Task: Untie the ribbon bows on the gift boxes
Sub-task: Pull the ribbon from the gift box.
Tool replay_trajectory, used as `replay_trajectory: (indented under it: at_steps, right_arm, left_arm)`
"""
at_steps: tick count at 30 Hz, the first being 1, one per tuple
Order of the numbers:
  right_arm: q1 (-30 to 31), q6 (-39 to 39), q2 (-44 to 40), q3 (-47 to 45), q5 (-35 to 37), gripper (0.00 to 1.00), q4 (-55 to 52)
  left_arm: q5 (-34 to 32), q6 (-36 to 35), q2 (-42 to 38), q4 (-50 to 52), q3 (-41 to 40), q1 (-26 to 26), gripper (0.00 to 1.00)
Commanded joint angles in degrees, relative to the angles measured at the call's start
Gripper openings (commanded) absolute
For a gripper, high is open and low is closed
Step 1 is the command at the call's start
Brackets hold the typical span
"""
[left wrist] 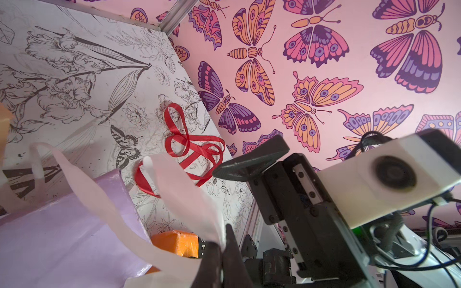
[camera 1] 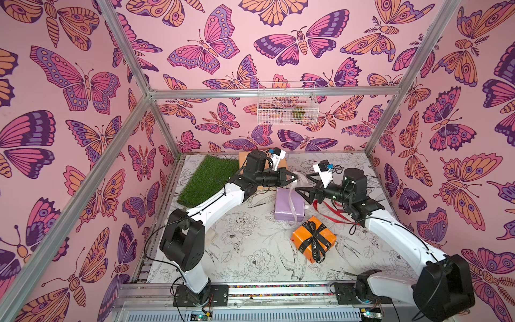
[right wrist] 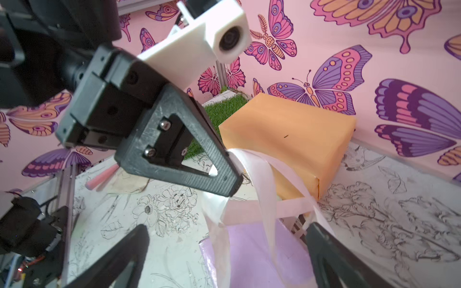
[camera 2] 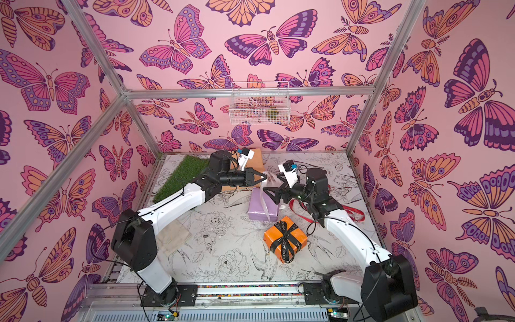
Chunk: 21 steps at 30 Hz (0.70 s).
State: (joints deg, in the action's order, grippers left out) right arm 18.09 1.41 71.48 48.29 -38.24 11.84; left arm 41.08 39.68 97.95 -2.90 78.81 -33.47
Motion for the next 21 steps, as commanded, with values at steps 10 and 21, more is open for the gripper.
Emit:
replay_trajectory:
  at_steps: [10,21]
  right_arm:
    - [0.3,7.4,9.1,2.1,-7.2,0.97,12.0]
    - [0.5,7.2,12.0,1.6,-7.8,0.41,12.7]
  left_arm:
    - [3.0,1.6,-2.2,0.5,0.6,-1.0,0.00]
    - [3.1,1.7,-3.3,0.5,1.5,-1.0,0.00]
